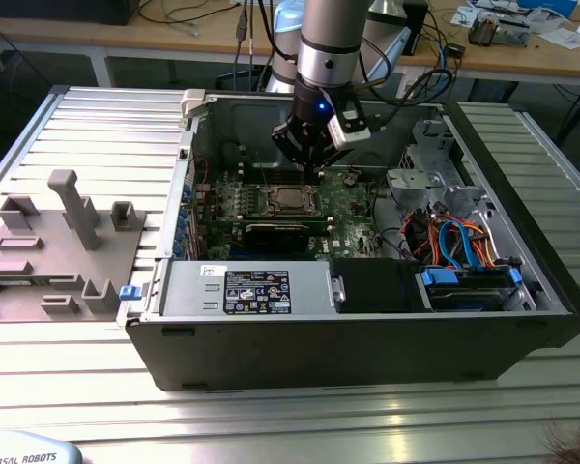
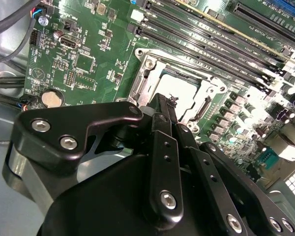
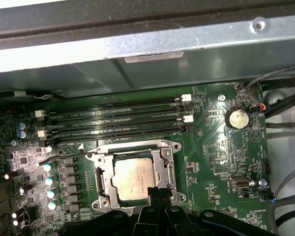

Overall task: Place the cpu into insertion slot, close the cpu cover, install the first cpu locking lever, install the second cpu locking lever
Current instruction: 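Install the first cpu locking lever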

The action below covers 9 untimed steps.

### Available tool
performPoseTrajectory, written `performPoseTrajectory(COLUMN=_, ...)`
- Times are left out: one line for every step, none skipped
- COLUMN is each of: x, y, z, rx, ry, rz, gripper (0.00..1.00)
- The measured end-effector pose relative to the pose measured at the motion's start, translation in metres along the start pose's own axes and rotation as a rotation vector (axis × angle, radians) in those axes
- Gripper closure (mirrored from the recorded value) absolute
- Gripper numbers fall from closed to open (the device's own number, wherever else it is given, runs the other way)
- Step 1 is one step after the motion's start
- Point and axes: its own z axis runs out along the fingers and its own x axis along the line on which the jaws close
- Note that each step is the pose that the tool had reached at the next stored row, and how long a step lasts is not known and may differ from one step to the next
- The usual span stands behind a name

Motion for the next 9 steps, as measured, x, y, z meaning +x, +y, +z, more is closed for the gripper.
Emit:
performPoseTrajectory(x=0.0000, y=0.0000, z=0.0000, rx=0.0001, ry=0.0000, rz=-0.001, gripper=0.89)
performPoseTrajectory(x=0.0000, y=0.0000, z=0.0000, rx=0.0001, ry=0.0000, rz=-0.002, gripper=0.89)
performPoseTrajectory(x=0.0000, y=0.0000, z=0.0000, rx=0.0001, ry=-0.0001, rz=-0.003, gripper=0.89)
performPoseTrajectory(x=0.0000, y=0.0000, z=0.0000, rx=0.0001, ry=-0.0001, rz=-0.004, gripper=0.89)
performPoseTrajectory(x=0.0000, y=0.0000, z=0.0000, rx=0.0001, ry=-0.0001, rz=-0.006, gripper=0.89)
performPoseTrajectory(x=0.0000, y=0.0000, z=0.0000, rx=0.0001, ry=-0.0002, rz=-0.007, gripper=0.89)
performPoseTrajectory(x=0.0000, y=0.0000, z=0.0000, rx=0.0002, ry=-0.0003, rz=-0.009, gripper=0.89)
performPoseTrajectory(x=0.0000, y=0.0000, z=0.0000, rx=0.0002, ry=-0.0003, rz=-0.010, gripper=0.89)
performPoseTrajectory(x=0.0000, y=0.0000, z=0.0000, rx=0.0003, ry=-0.0003, rz=-0.012, gripper=0.89)
